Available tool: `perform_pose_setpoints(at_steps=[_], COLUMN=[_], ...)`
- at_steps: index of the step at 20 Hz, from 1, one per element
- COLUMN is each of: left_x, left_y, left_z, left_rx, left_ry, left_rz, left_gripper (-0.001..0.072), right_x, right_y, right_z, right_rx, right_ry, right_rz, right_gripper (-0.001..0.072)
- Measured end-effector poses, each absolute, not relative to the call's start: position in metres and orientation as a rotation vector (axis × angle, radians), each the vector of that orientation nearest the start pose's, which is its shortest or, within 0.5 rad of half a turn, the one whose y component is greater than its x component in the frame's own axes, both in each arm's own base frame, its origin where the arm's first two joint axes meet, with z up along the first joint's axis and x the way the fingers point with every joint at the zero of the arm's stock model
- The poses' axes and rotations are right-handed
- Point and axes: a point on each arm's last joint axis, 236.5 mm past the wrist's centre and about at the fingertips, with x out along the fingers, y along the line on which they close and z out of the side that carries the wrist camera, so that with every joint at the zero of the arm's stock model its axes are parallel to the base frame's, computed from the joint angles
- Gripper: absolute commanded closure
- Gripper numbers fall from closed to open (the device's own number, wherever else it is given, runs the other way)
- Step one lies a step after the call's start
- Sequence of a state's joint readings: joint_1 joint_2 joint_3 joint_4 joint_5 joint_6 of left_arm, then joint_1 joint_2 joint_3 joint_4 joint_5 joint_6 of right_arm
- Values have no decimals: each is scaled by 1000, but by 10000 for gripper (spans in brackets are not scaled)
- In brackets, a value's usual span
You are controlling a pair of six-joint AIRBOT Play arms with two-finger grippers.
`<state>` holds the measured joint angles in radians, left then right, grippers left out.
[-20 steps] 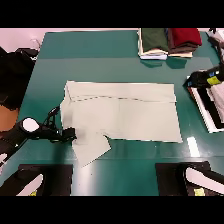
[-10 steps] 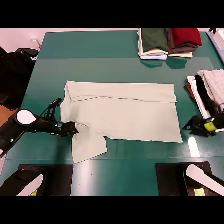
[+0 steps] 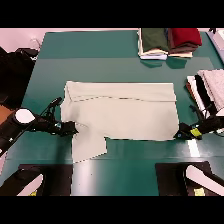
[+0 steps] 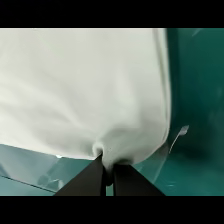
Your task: Fold the shirts.
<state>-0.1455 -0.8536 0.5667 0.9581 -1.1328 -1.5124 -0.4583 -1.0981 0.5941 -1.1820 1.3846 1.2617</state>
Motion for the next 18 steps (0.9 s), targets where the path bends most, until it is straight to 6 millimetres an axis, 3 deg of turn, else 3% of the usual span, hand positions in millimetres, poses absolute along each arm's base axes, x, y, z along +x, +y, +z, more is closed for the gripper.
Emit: perform_pose_setpoints(at_steps=[4, 8, 10, 12, 14, 18], left_x=[199, 164, 160, 169, 189, 248], left_y=[-142, -131, -127, -122, -116, -109], left_z=[-1, 16, 20, 21, 21, 26], left_rx=[-377, -325, -312, -300, -286, -271], left_ry=[1382, 1411, 1408, 1388, 1351, 1249], left_rz=[-424, -424, -408, -380, -340, -272], left_gripper=[683, 683, 684, 683, 683, 682], right_x=[195, 186, 185, 191, 203, 248], right_y=[1, -6, -8, -11, -14, -24], right_z=[-50, -22, -13, -8, -3, 12], right_rx=[460, 343, 316, 304, 305, 276], right_ry=[1609, 1546, 1513, 1486, 1471, 1434], right_rz=[161, 138, 128, 120, 121, 135], right_gripper=[690, 692, 693, 693, 693, 693])
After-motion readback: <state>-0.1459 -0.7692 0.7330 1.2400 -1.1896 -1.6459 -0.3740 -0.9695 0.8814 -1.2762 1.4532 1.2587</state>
